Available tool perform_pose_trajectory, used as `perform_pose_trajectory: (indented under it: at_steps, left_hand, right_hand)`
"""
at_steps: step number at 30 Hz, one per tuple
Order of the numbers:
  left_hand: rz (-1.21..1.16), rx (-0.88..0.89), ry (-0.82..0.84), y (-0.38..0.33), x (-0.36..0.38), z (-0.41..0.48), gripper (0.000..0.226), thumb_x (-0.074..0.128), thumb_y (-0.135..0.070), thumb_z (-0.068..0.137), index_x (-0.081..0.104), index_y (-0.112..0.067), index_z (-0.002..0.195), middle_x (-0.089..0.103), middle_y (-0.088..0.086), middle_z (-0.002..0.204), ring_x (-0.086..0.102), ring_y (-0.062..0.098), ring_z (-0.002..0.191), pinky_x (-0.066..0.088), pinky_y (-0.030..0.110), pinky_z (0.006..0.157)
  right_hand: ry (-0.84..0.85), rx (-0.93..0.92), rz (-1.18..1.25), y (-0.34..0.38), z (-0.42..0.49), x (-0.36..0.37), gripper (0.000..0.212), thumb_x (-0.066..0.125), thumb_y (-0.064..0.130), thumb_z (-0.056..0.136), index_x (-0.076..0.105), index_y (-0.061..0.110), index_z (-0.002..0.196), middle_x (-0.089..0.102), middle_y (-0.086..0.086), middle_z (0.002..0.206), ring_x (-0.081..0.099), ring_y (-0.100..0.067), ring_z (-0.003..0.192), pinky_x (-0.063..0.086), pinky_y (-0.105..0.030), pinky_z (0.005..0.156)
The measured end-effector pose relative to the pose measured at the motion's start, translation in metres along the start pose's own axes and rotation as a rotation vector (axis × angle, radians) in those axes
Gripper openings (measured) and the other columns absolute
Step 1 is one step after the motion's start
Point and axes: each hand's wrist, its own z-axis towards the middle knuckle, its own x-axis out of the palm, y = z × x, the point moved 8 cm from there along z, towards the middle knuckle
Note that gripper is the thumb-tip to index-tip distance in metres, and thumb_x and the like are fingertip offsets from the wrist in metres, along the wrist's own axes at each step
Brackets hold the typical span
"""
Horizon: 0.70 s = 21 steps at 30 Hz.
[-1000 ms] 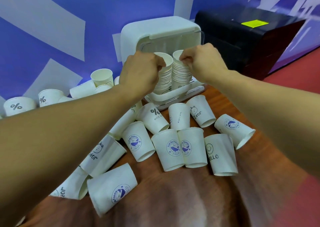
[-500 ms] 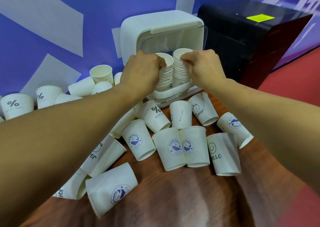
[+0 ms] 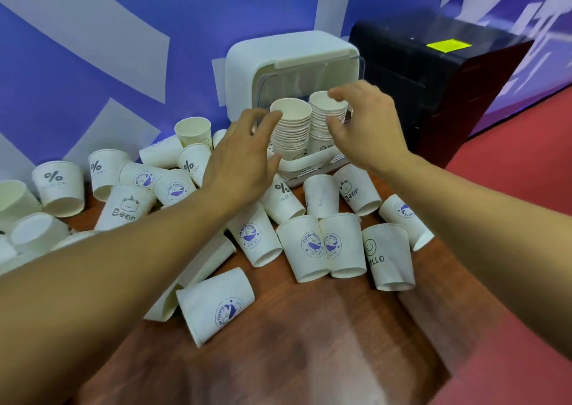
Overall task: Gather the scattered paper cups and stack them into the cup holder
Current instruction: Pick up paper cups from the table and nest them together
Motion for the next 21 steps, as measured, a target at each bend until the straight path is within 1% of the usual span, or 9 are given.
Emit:
perform_pose_trajectory:
  at_steps: [2,4,7,9,11,13,16,18,21]
  left_hand:
    - [-0.012,-0.058,0.018,0.002,-0.006,-0.015,0.056,0.065,-0.034,0.09,0.043,-0.026,0.141,0.044,0.002,0.14,0.051,0.024,0.119,0.05,0.038,0.087]
    - [0.018,-0.08,0.064,0.001,-0.01,-0.03,0.051,0.062,-0.038,0.092,0.045,-0.027,0.139,0.045,0.001,0.139,0.052,0.022,0.118,0.048,0.035,0.084]
    - [0.024,-0.087,0.127,-0.008,-0.016,-0.053,0.046,0.059,-0.041,0.093,0.048,-0.028,0.136,0.048,-0.001,0.137,0.054,0.023,0.117,0.05,0.039,0.085]
    - [0.023,-0.099,0.2,-0.018,-0.015,-0.067,0.042,0.057,-0.042,0.093,0.052,-0.027,0.132,0.052,-0.001,0.134,0.055,0.023,0.115,0.048,0.041,0.088]
    - [0.0,-0.1,0.258,-0.03,-0.012,-0.08,0.039,0.058,-0.044,0.093,0.057,-0.027,0.128,0.057,-0.001,0.127,0.057,0.022,0.112,0.045,0.037,0.087]
    - [-0.053,-0.117,0.283,-0.039,-0.012,-0.092,0.037,0.06,-0.045,0.091,0.06,-0.027,0.124,0.06,-0.001,0.124,0.058,0.021,0.11,0.047,0.037,0.089]
    - [-0.098,-0.164,0.321,-0.048,-0.012,-0.105,0.036,0.063,-0.046,0.088,0.062,-0.03,0.121,0.065,-0.002,0.12,0.06,0.021,0.106,0.05,0.04,0.088]
    - [-0.113,-0.18,0.353,-0.052,-0.01,-0.111,0.039,0.065,-0.047,0.087,0.061,-0.032,0.122,0.065,-0.002,0.121,0.06,0.02,0.107,0.05,0.04,0.089]
    - [-0.113,-0.195,0.377,-0.052,-0.007,-0.114,0.044,0.067,-0.047,0.085,0.059,-0.033,0.126,0.062,-0.003,0.125,0.059,0.02,0.111,0.049,0.039,0.09]
  right_hand:
    - [-0.018,-0.011,0.024,0.008,-0.014,-0.01,0.038,0.065,0.025,0.089,0.061,0.017,0.126,0.063,-0.003,0.121,0.056,-0.019,0.112,0.046,-0.033,0.098]
    - [-0.017,-0.007,0.06,0.016,-0.03,-0.016,0.036,0.066,0.024,0.088,0.063,0.016,0.122,0.065,-0.004,0.117,0.059,-0.02,0.107,0.049,-0.036,0.095]
    - [0.096,0.013,0.072,0.027,-0.056,-0.01,0.031,0.065,0.024,0.086,0.066,0.015,0.115,0.067,-0.004,0.111,0.061,-0.021,0.103,0.051,-0.039,0.089]
    - [0.197,0.016,0.021,0.031,-0.074,-0.004,0.031,0.064,0.026,0.085,0.066,0.015,0.115,0.068,-0.004,0.11,0.061,-0.023,0.103,0.052,-0.039,0.086]
    - [0.27,0.034,-0.038,0.032,-0.091,-0.003,0.033,0.064,0.029,0.085,0.066,0.017,0.116,0.068,-0.003,0.112,0.061,-0.023,0.103,0.051,-0.035,0.083]
    - [0.289,0.053,-0.068,0.032,-0.105,-0.005,0.035,0.064,0.031,0.085,0.065,0.018,0.118,0.068,-0.001,0.112,0.061,-0.023,0.103,0.046,-0.031,0.081]
    - [0.315,0.075,-0.073,0.034,-0.126,-0.006,0.038,0.065,0.033,0.085,0.064,0.019,0.121,0.068,-0.001,0.113,0.06,-0.024,0.105,0.046,-0.032,0.084]
    - [0.343,0.09,-0.075,0.034,-0.139,-0.003,0.041,0.064,0.034,0.085,0.062,0.02,0.123,0.066,-0.004,0.116,0.059,-0.026,0.106,0.049,-0.039,0.088]
    - [0.393,0.106,-0.098,0.03,-0.149,0.0,0.046,0.065,0.036,0.083,0.059,0.022,0.127,0.063,-0.006,0.12,0.056,-0.027,0.11,0.048,-0.045,0.091]
